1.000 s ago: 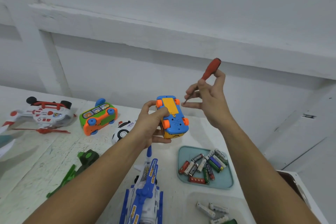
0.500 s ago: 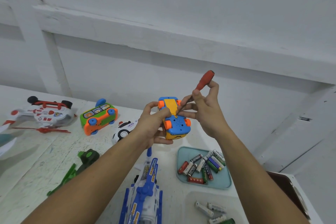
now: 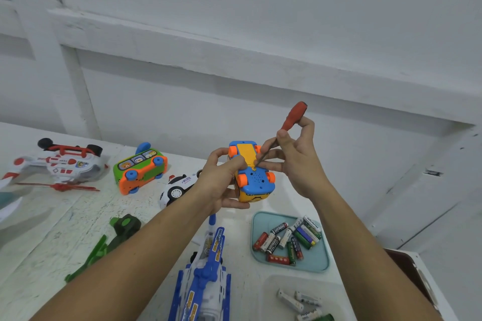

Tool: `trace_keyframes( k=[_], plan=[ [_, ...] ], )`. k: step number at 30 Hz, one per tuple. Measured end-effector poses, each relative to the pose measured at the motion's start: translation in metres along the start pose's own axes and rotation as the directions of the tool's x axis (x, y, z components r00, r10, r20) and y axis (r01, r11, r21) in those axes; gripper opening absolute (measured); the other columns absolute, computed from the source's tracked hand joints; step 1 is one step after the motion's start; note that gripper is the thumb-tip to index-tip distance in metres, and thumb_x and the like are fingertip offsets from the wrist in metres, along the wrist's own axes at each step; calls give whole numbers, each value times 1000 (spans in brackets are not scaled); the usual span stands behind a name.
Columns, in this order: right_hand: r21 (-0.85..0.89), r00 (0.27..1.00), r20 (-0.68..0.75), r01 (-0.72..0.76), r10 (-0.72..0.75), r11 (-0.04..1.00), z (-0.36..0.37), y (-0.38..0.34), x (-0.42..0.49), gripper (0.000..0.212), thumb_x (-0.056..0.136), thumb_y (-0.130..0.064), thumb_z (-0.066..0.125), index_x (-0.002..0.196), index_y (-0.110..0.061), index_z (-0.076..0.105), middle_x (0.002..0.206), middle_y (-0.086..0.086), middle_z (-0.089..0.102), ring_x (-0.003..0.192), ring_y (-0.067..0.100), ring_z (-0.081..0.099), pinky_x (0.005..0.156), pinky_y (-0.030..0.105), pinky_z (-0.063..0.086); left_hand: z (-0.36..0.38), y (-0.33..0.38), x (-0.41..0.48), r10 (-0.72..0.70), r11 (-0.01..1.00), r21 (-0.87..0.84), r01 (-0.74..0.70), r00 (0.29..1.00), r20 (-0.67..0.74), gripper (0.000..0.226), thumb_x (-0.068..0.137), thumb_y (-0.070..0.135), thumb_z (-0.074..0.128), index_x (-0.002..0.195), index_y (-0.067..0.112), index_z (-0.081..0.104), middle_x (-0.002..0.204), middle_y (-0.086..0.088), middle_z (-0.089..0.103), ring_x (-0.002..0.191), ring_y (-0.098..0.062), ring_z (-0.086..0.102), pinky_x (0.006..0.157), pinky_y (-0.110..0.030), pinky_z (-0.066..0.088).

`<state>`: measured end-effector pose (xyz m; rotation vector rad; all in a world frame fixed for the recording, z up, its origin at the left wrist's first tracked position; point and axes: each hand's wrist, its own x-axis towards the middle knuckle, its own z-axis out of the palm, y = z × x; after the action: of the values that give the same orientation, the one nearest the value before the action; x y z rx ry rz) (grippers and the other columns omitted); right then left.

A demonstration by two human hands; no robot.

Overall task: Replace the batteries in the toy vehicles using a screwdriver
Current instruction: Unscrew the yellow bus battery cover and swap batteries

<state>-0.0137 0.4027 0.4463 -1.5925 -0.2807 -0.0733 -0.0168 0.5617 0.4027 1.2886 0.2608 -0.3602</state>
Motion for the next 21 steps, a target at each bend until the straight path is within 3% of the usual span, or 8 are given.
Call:
trace_keyframes(
  k=[6,12,15,17,21],
  plan=[
    [-149,996,-15,81,-85,985,4,-13,-1,24,101,-11,49,111,-26,34,93,7,68,79,30,70,69,47,61,0,-1,-1,-6,1000,-3,6,1000,-1,40,91,21,64,123,35,46,105,-19,69,76,-36,74,53,-46,59],
    [-318,977,58,211,-204,924,8,-27,-2,71,93,-6,59,135,-50,22,92,9,71,67,27,72,70,38,62,0,0,-2,0,1000,5,0,1000,-4,39,91,19,62,122,35,46,105,-20,69,75,-36,74,54,-47,59],
    [-427,968,103,252,-231,868,8,-34,2,61,91,-10,63,134,-42,32,96,4,70,65,22,72,72,40,61,1,-1,-3,-3,1000,0,3,1000,2,39,90,18,62,122,35,46,106,-21,69,75,-36,74,54,-47,59],
    [-458,953,76,294,-293,839,10,-35,4,55,91,-9,63,130,-37,37,105,-3,69,76,17,73,72,37,61,2,-1,-4,-3,1000,-13,3,1000,4,39,90,18,62,122,34,47,105,-20,69,74,-36,74,53,-47,58],
    [-354,920,-50,348,-389,868,14,-39,6,32,95,-6,48,114,-32,46,115,-6,64,96,14,70,70,39,62,1,1,-4,5,1000,-27,-5,1000,5,41,90,18,63,123,34,47,105,-19,69,74,-36,74,54,-48,59]
  ],
)
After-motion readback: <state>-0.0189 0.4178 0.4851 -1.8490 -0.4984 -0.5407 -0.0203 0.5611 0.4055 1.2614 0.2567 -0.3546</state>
